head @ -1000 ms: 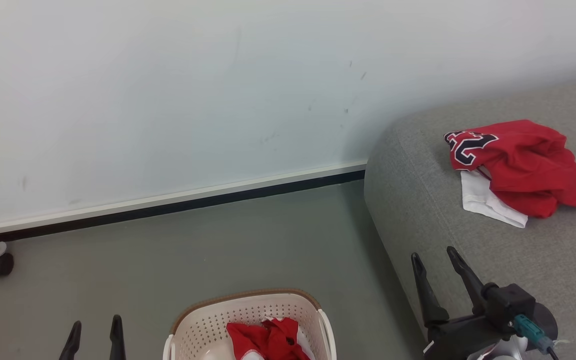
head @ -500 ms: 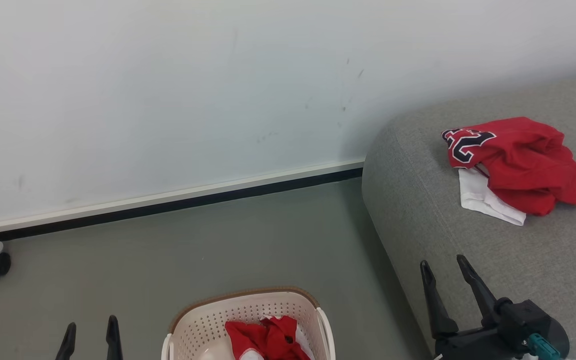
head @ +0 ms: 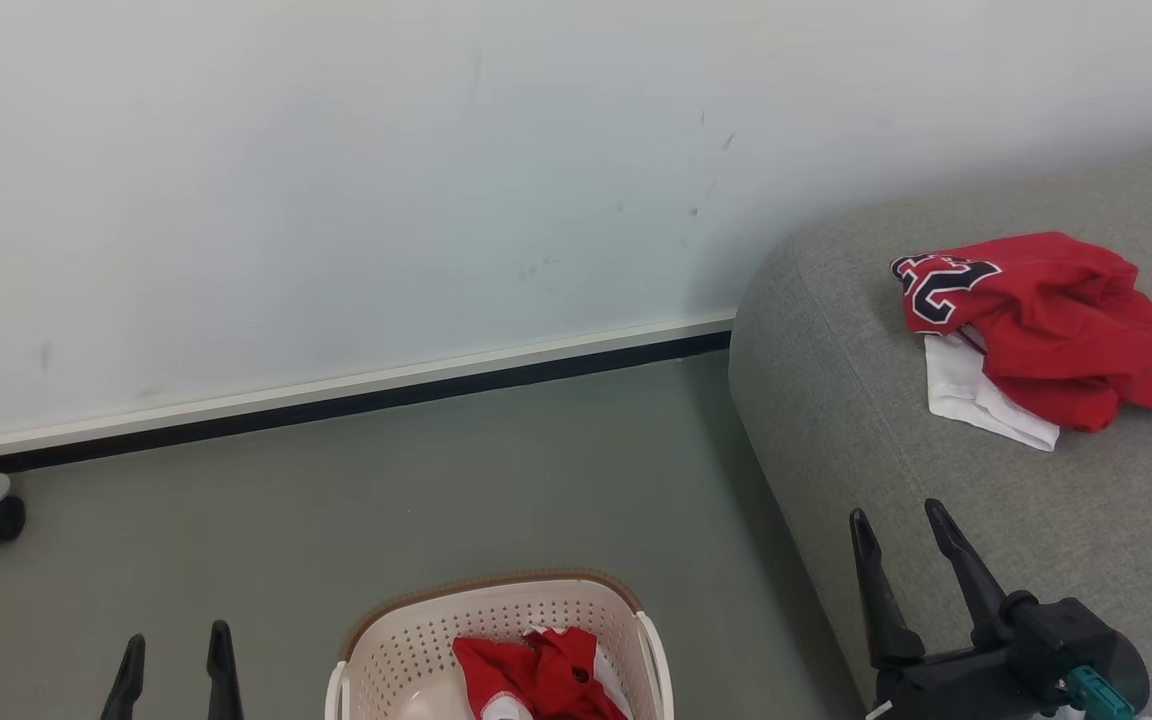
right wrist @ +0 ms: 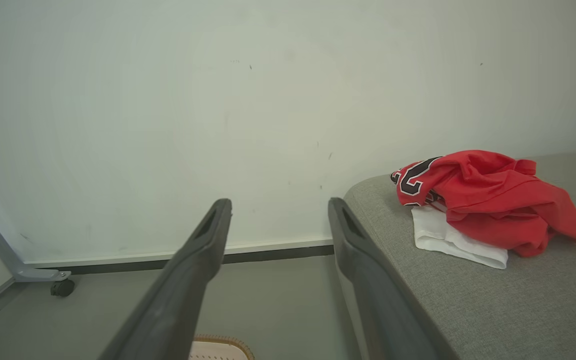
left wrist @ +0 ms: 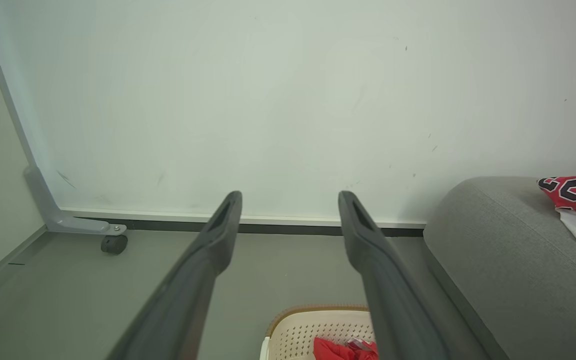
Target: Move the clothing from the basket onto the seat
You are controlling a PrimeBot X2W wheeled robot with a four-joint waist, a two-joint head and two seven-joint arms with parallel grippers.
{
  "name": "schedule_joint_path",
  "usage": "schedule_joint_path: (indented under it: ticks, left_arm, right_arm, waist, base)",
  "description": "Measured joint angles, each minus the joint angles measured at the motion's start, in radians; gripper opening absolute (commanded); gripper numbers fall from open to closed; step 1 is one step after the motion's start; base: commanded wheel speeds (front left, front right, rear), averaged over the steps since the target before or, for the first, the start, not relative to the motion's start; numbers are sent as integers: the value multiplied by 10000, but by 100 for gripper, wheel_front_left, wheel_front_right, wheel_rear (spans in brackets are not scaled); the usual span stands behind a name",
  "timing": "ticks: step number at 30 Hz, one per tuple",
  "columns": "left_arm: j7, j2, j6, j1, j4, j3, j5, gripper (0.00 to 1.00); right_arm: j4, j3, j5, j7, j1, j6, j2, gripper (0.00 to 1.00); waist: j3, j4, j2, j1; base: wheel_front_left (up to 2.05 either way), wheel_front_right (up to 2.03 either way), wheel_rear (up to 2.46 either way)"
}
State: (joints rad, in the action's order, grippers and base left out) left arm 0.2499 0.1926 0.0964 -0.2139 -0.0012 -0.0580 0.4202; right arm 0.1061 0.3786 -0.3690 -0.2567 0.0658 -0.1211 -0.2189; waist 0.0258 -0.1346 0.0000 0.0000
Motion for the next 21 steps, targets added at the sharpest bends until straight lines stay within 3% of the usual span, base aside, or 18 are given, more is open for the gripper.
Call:
schedule_joint_path:
  ticks: [21]
  left_arm:
    - [31, -63, 2, -214, -353, 81, -151, 100]
  right_arm:
    - [-297, -180, 169, 0, -187, -21, 69, 100]
  waist:
    - [-207, 42, 0, 0]
  base:
    - [0, 0, 0]
